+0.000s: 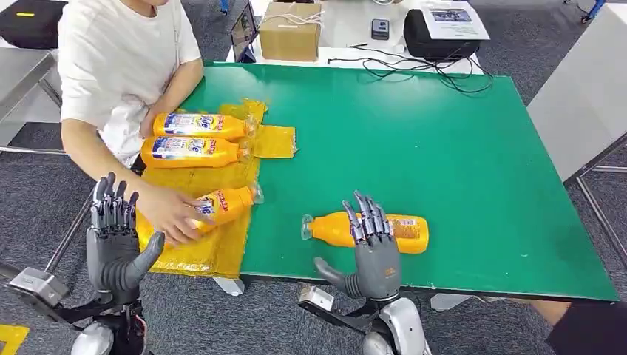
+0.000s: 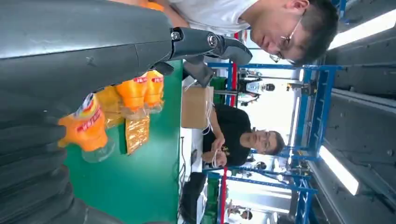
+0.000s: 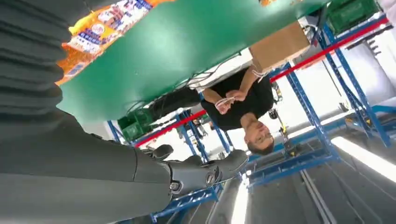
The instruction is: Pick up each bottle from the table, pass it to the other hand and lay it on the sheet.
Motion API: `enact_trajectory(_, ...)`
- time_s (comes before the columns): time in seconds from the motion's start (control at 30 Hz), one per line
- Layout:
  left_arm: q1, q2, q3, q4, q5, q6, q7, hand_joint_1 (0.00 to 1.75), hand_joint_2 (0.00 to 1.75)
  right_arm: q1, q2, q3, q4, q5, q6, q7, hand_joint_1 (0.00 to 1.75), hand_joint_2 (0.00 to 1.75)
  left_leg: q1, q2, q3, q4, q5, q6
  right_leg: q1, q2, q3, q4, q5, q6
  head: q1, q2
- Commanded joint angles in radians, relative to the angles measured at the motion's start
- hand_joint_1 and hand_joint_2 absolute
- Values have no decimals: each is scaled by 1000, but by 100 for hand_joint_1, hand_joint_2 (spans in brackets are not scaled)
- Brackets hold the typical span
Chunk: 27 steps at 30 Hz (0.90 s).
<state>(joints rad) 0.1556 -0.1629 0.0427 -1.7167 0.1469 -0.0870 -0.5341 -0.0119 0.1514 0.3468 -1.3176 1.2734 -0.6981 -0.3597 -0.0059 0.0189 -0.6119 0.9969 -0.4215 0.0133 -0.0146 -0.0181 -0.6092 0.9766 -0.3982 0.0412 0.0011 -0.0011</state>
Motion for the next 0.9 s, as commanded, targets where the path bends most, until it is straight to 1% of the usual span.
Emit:
enact_trajectory(0.03,3,-27,40,1,-20,-6,10,0,175,-2,-52,-15,-20,18,0,38,0,175,1,-2,4,0,-2,-1,1,0,4,-1,-2,-1,0,0)
enact_trajectory(0.07,4,-32,44,6,-30,-9,9,0,175,-2,-67,-10,-16,27,0,57,0,175,2,-3,6,1,-3,-1,2,0,8,-1,-3,-2,0,0)
enact_trajectory(0.1,3,-34,43,13,-38,-14,9,0,175,-9,-87,-9,5,37,0,86,0,175,1,-2,4,0,-1,-1,1,0,5,-1,-2,-1,0,0)
enact_trajectory(0.13,0,-32,38,22,-53,-18,12,0,175,-22,-108,-7,37,37,5,114,0,175,2,-3,7,-1,-3,-1,1,0,8,-2,-3,-1,0,0)
enact_trajectory(0.17,-11,-34,28,39,-78,-14,13,0,175,-49,-149,0,73,41,37,155,0,175,1,-3,5,-1,-1,0,1,-1,6,-2,-1,-1,0,0)
enact_trajectory(0.2,-22,-34,20,54,-86,-10,13,0,175,-69,-168,-3,99,29,45,161,0,175,2,-3,7,-1,-2,0,1,0,8,-2,-2,-1,0,0)
enact_trajectory(0.23,-41,-36,4,76,-101,-2,24,0,175,-96,-189,-20,141,1,79,182,0,175,1,-3,5,-1,0,0,0,-1,6,-3,-1,0,0,0)
enact_trajectory(0.27,-55,-39,-11,98,-106,7,29,0,175,-123,-210,-34,187,-36,119,175,0,175,2,-3,7,-1,-1,0,1,-1,8,-2,-2,-1,0,0)
enact_trajectory(0.3,-62,-35,-28,116,-110,10,33,0,175,-147,-218,-49,239,-61,144,171,0,175,0,-4,5,-2,1,0,0,-2,6,-3,0,0,0,0)
enact_trajectory(0.33,-67,-32,-39,127,-120,18,34,0,175,-164,-219,-59,273,-91,162,152,0,175,1,-5,6,-2,0,0,0,-2,9,-4,-1,0,0,0)
enact_trajectory(0.37,-74,-26,-52,141,-133,34,36,0,175,-195,-219,-72,340,-100,182,156,0,175,-1,-4,5,-2,1,0,-1,-2,6,-3,0,0,0,0)
enact_trajectory(0.4,-78,-21,-58,149,-132,37,38,0,175,-221,-219,-70,391,-90,197,166,0,175,0,-4,6,-2,0,0,-1,-1,8,-3,0,0,0,0)
enact_trajectory(0.43,-79,-19,-59,153,-131,40,44,0,175,-234,-213,-76,418,-99,206,170,0,175,-2,-3,4,-2,2,2,-2,-1,6,-3,1,0,0,0)
enact_trajectory(0.47,-72,-17,-57,151,-139,52,52,0,175,-257,-206,-73,471,-86,234,193,0,175,-1,-3,6,-2,1,1,-1,0,8,-3,0,0,0,0)
enact_trajectory(0.5,-64,-15,-54,148,-140,52,55,0,175,-261,-204,-68,487,-72,247,212,0,175,-1,-2,4,-1,1,2,-2,0,5,-3,1,1,0,0)
enact_trajectory(0.6,-42,-18,-41,137,-157,57,72,0,175,-252,-206,-43,490,-33,301,283,0,175,-1,-1,6,-1,0,1,-1,2,7,-3,1,0,0,0)
enact_trajectory(0.63,-39,-18,-35,137,-159,57,75,0,175,-244,-211,-35,485,-26,314,296,0,175,-1,-2,4,-1,1,2,-2,0,5,-2,1,1,0,0)
enact_trajectory(0.67,-39,-19,-34,137,-159,57,75,0,175,-241,-212,-35,482,-25,314,298,0,175,0,-2,8,-2,-1,1,-1,1,9,-3,0,0,0,0)
enact_trajectory(0.73,-39,-19,-34,137,-159,57,75,0,175,-241,-212,-35,482,-25,314,298,0,175,-1,-2,4,-1,0,2,-2,0,5,-1,0,1,0,0)
enact_trajectory(0.77,-39,-19,-34,137,-159,57,75,0,175,-241,-212,-35,482,-25,314,298,0,175,0,-3,7,-1,-1,1,-1,0,8,-2,-1,0,0,0)
enact_trajectory(0.8,-41,-19,-34,139,-164,57,78,0,175,-239,-227,-17,474,3,329,314,0,175,-1,-2,6,-1,0,2,-1,0,6,-2,0,1,0,0)
enact_trajectory(0.83,-41,-18,-29,140,-164,57,79,0,175,-238,-237,-7,472,22,337,326,0,175,0,-3,8,-1,-1,1,-1,0,9,-2,-1,1,0,0)
enact_trajectory(0.87,-39,-16,-23,139,-163,57,79,0,175,-239,-239,-7,468,25,339,330,0,175,-1,-3,5,-1,1,2,-1,-1,6,-2,0,1,0,0)
enact_trajectory(0.9,-39,-14,-22,139,-164,56,79,0,175,-240,-240,-6,468,25,341,330,0,175,0,-4,7,-1,0,1,-1,-1,8,-2,-1,1,0,0)
